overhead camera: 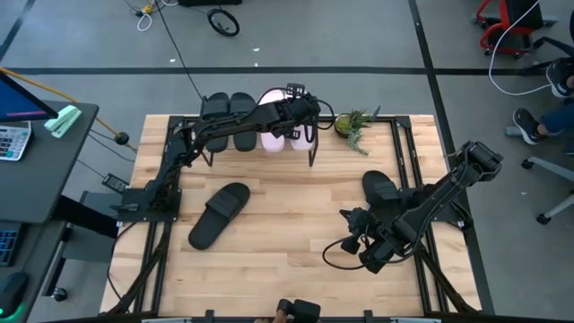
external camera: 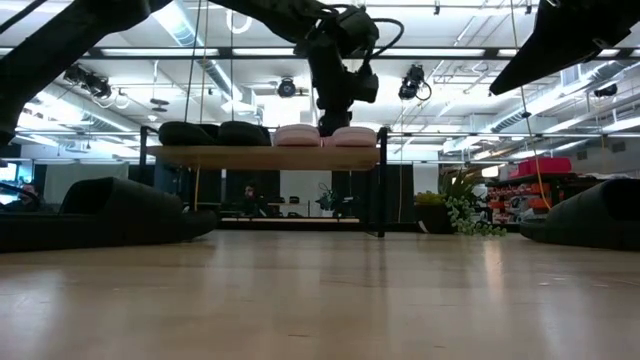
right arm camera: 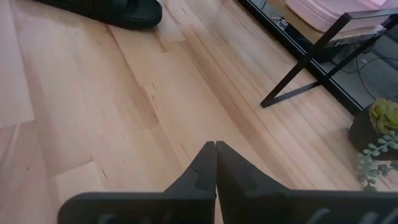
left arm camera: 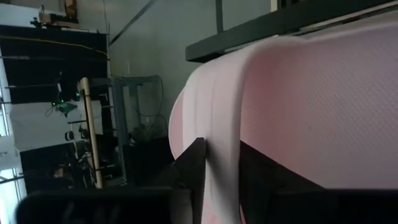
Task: Pick and place slides into the shelf
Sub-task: Put the pink slipper on the shelf, then put the black slipper under the shelf
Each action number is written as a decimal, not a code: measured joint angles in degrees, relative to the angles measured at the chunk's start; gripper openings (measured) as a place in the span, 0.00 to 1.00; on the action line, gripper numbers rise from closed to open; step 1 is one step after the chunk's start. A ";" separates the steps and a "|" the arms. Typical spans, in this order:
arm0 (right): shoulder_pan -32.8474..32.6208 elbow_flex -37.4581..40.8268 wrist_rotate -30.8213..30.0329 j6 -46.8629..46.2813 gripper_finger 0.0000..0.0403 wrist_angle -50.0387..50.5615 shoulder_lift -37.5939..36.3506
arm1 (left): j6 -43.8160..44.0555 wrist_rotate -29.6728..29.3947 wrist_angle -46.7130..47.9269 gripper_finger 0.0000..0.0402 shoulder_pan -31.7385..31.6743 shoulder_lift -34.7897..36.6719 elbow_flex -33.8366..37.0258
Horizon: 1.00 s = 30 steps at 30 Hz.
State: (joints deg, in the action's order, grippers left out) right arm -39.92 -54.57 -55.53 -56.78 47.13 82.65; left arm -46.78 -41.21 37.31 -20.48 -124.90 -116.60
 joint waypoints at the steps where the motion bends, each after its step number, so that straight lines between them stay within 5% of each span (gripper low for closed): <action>1: 0.00 0.00 0.00 0.06 0.01 0.00 0.00 | 1.04 -0.03 0.07 0.22 0.15 0.00 0.00; 6: 0.00 0.00 -0.02 0.42 0.01 0.00 0.00 | 4.38 -0.74 0.05 0.30 1.27 0.00 0.00; 12: 0.04 0.00 -0.99 0.42 0.01 0.00 0.00 | 1.36 -12.97 1.19 0.42 4.48 0.43 -0.02; 18: 0.04 0.00 -1.20 0.14 0.01 -0.05 0.00 | 5.10 -19.26 7.27 0.49 10.58 3.31 -0.09; 26: 0.04 0.02 -1.18 -0.97 0.01 -0.26 0.00 | 36.27 -18.94 35.04 0.43 26.66 9.51 -0.11; 30: 0.00 0.02 -1.18 -2.18 0.01 -0.37 0.00 | 59.08 -6.61 53.15 0.40 35.93 11.35 -0.09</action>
State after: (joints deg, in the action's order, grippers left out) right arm -39.92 -54.54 -56.71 -58.96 46.77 82.65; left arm 12.30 -47.82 90.46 15.45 -113.55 -116.69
